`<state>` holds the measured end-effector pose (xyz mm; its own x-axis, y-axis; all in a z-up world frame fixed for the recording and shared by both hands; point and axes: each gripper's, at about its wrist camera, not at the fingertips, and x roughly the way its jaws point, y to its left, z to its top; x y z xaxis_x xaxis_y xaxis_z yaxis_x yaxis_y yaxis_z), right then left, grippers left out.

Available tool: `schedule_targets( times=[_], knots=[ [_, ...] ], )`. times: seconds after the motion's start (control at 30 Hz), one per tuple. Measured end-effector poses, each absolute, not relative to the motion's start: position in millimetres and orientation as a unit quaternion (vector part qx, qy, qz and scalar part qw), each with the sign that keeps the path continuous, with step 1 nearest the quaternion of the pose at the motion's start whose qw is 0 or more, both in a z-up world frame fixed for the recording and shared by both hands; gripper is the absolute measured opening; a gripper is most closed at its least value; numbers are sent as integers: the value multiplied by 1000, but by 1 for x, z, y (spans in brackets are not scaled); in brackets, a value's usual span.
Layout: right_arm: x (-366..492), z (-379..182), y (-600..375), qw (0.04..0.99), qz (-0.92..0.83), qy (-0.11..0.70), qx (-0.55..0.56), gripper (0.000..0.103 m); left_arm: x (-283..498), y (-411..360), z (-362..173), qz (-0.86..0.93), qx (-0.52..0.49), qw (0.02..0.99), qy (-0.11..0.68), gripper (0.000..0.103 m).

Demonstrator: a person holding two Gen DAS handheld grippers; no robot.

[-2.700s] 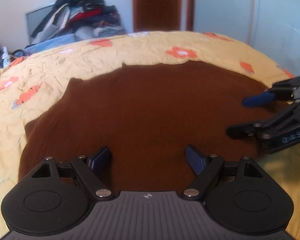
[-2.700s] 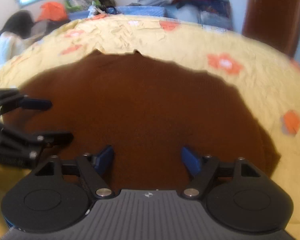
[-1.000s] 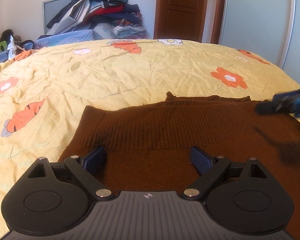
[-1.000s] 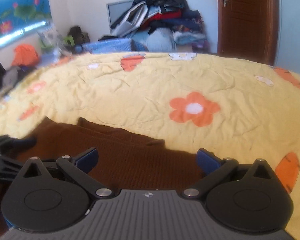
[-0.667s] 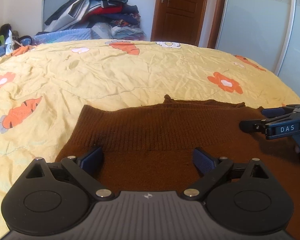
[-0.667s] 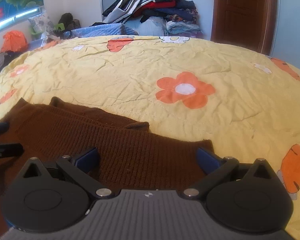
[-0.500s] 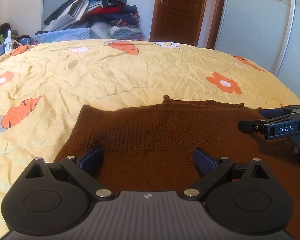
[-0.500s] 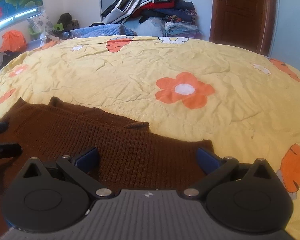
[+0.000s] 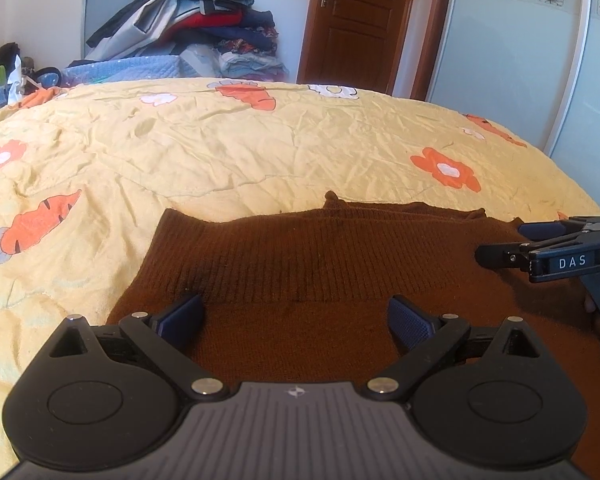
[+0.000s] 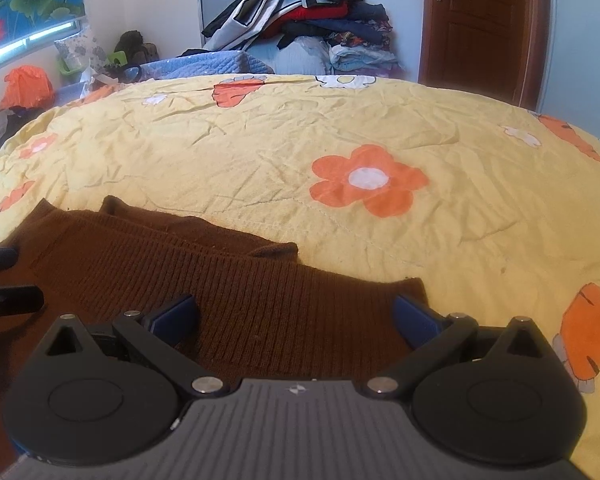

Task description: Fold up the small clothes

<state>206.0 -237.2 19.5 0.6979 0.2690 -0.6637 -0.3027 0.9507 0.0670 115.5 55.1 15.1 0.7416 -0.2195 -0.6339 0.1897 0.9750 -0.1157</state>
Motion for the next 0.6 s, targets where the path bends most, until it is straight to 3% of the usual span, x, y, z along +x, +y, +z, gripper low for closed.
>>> schedule_targets(
  times=[0.27, 0.43, 0.6],
  knots=[
    [204, 20, -237, 922, 151, 355, -24, 103, 98, 53, 23, -60, -2, 944, 326, 100],
    [203, 20, -237, 922, 152, 354, -21, 103, 10, 107, 46, 6, -169, 942, 288, 101],
    [202, 21, -242, 923, 158, 351, -3, 103, -79, 135, 32, 54, -317, 899, 297, 101]
  ],
)
